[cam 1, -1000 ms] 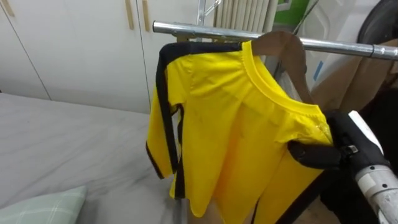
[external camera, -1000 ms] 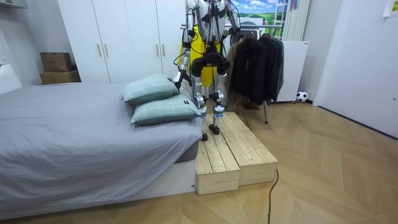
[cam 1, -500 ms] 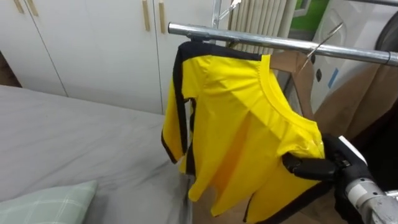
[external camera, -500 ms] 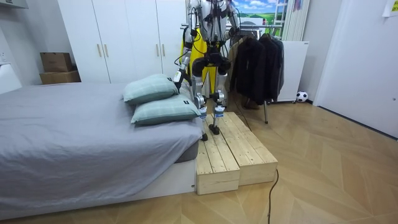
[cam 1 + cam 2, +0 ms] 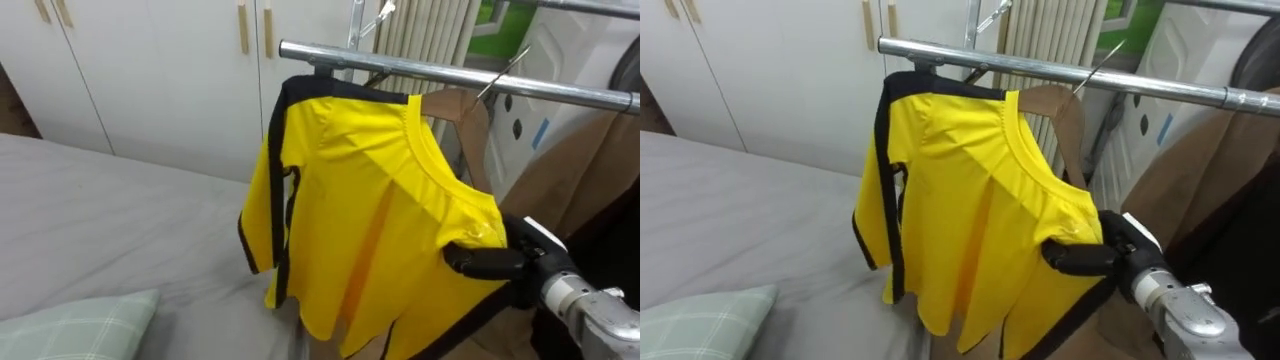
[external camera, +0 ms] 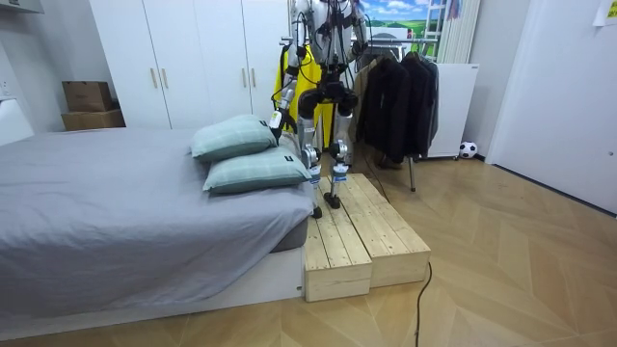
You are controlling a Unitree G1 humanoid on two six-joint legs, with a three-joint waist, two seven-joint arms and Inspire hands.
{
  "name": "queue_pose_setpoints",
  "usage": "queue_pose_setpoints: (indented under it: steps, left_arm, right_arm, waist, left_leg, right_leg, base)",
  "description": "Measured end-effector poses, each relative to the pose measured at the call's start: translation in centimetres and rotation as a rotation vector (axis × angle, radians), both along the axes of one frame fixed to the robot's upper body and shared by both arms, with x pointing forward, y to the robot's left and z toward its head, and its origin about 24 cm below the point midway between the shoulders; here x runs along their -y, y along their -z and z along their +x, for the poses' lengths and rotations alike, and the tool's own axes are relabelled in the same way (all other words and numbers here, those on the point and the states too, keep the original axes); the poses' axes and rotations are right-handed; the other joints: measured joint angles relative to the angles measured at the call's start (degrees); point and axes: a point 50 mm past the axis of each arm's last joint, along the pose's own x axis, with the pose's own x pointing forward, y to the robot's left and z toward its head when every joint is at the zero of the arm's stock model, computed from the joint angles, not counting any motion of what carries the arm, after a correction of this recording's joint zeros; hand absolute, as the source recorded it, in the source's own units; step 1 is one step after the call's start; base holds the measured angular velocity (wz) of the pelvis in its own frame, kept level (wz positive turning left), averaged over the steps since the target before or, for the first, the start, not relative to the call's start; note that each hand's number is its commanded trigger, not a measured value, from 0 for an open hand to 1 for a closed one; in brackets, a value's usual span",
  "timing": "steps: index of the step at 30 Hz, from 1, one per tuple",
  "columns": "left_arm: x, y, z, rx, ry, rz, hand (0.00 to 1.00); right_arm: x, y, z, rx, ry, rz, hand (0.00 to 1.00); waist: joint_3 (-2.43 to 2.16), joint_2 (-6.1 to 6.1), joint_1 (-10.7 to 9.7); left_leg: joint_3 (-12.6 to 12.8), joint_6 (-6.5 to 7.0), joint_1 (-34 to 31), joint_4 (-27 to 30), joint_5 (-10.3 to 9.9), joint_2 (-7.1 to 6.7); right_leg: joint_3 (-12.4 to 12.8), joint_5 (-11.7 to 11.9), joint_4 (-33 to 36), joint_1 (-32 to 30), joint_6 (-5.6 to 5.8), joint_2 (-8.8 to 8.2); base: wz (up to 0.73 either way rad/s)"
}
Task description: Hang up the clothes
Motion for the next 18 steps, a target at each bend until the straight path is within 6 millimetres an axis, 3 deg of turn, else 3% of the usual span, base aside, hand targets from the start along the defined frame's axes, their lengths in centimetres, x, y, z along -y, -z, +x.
queue_pose_setpoints:
  steps: [14, 18]
  left_arm:
    - [-0.7, -0.2, 0.0, -0.003, 0.035, -0.015, 0.0]
    - [-0.8, -0.2, 0.1, -0.002, 0.041, -0.013, 0.0]
  right_arm:
    - [2.8, 0.7, 0.8, -0.136, 0.016, -0.014, 1.0]
    - [3.4, 2.1, -0.1, -0.205, 0.047, -0.005, 1.0]
  waist:
    - [0.09, -0.78, 0.4]
    - [0.07, -0.91, 1.3]
  left_leg:
    - [-1.6, -0.19, 1.3, -0.3, 0.3, -0.31]
    - [-1.6, -0.2, 1.5, -0.3, 0.3, -0.32]
  right_leg:
    - [-0.5, -0.7, 0.1, 1.2, -0.13, -0.13]
    - [-0.6, -0.7, 0.1, 1.4, -0.13, -0.14]
  base:
    - [0.04]
    - [0.0]
